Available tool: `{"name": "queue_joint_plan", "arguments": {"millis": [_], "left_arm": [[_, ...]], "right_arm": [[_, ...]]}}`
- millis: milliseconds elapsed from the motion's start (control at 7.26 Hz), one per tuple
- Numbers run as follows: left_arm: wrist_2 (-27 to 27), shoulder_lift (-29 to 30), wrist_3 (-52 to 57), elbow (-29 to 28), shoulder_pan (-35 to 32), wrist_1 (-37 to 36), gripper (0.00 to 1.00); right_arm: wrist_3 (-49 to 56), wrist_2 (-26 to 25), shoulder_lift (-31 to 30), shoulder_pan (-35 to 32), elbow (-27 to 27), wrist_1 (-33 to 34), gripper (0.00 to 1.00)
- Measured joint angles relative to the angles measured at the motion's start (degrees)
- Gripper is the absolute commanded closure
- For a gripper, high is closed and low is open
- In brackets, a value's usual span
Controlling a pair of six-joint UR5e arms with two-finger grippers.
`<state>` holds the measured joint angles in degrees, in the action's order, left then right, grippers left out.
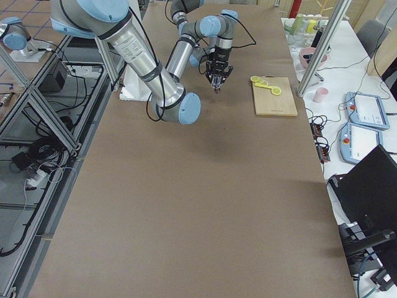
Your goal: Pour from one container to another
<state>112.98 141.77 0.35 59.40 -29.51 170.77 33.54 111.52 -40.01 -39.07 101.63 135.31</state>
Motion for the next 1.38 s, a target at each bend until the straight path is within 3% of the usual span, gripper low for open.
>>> {"name": "queue_joint_plan", "arguments": {"millis": [1378], "left_arm": [[-0.7,-0.1,0.0,0.0,0.4,0.2,1.0]], "right_arm": [[1.8,-2.8,1.4,0.9,-1.0,2.8,1.0]]}}
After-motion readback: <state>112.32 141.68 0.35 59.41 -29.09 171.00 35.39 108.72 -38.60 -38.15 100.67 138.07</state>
